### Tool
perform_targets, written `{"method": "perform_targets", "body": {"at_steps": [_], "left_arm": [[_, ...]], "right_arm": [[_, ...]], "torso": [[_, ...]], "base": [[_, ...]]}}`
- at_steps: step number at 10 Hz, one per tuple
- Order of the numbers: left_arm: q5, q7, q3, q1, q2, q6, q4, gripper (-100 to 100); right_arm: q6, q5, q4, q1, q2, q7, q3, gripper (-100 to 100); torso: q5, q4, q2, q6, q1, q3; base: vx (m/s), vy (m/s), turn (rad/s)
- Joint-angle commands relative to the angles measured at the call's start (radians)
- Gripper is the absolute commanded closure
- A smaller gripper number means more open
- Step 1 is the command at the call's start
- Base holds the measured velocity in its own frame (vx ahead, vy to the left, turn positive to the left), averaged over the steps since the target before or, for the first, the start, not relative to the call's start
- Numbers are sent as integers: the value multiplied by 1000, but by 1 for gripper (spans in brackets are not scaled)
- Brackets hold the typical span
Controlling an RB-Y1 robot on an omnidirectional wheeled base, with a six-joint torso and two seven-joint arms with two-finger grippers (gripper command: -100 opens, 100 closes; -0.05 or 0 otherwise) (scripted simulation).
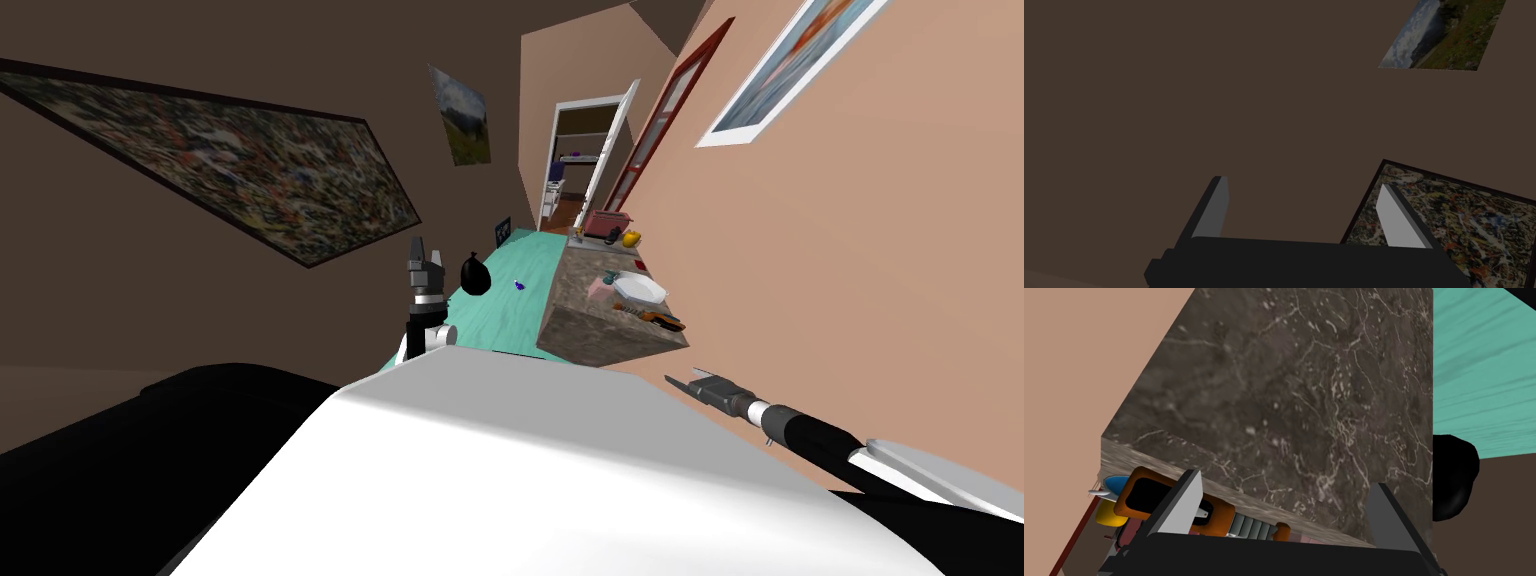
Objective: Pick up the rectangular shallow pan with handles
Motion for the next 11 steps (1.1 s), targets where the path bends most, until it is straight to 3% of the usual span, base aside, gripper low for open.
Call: {"method": "perform_targets", "body": {"at_steps": [1,5,11], "left_arm": [[0,0,0,0,0,0,0,0],[0,0,0,0,0,0,0,0],[0,0,0,0,0,0,0,0]], "right_arm": [[0,0,0,0,0,0,0,-100],[2,9,20,5,-15,7,-6,-100],[19,70,94,38,-95,40,-14,-100]], "torso": [[0,0,0,0,0,0],[0,0,1,0,-1,0],[1,-1,-4,-1,4,-3]], "base": [[-3,-4,-12],[7,10,28],[62,68,270]]}}
